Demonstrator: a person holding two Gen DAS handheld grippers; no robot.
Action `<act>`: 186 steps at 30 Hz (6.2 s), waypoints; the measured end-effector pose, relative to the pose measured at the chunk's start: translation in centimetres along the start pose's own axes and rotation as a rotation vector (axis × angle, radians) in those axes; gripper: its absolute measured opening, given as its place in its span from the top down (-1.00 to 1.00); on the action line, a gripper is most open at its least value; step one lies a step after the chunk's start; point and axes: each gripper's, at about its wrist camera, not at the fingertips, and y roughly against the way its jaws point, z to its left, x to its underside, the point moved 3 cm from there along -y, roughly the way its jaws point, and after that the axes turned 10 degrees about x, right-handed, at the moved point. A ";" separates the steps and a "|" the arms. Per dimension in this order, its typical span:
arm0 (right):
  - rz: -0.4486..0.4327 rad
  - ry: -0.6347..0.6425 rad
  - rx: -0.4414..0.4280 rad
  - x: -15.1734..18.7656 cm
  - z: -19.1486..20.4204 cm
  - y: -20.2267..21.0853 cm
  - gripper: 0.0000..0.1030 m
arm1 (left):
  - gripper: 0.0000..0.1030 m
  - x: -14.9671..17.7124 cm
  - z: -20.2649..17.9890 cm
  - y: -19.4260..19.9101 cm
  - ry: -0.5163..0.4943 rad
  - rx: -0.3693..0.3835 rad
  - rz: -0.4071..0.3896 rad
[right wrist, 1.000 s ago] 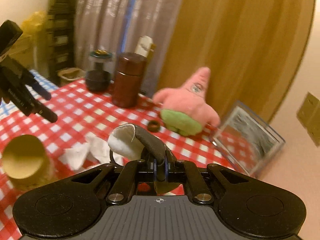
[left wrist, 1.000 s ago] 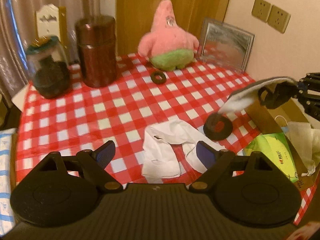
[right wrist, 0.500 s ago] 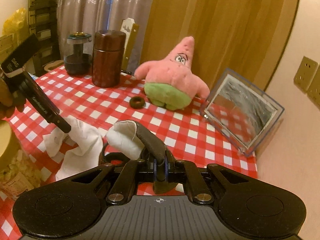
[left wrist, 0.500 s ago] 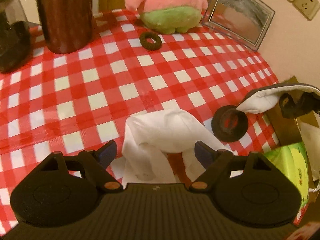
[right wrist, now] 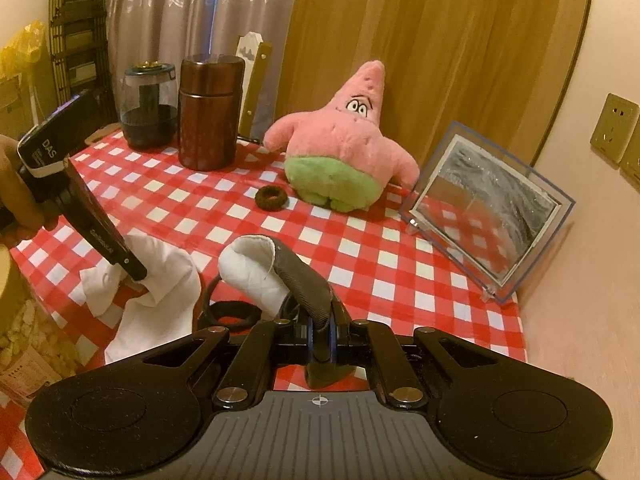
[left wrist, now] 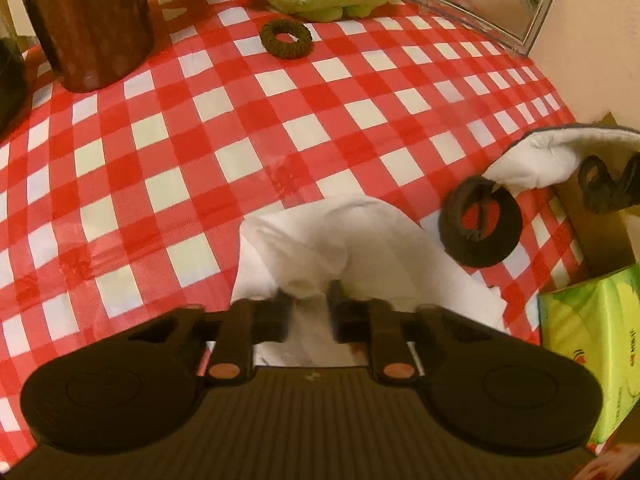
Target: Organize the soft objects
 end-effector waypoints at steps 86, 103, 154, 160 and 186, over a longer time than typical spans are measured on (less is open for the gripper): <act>0.375 -0.111 0.067 18.4 -10.0 11.3 0.86 | 0.23 3.2 -36.9 -4.2 -0.328 0.230 -0.115; 0.327 -0.156 0.124 16.7 -12.1 8.0 0.83 | -0.01 4.7 -33.2 0.1 -0.349 0.155 -0.204; 0.167 -0.210 0.111 13.4 -3.5 27.9 -0.31 | -0.47 21.6 -20.7 25.5 -0.083 -0.076 -0.525; 0.142 -0.213 0.105 12.1 -2.9 27.8 -0.31 | -0.47 22.4 -18.2 26.1 -0.063 -0.107 -0.519; 0.083 -0.112 -0.033 2.3 1.3 21.7 -0.31 | -0.61 18.0 -12.8 26.5 -0.095 -0.164 -0.501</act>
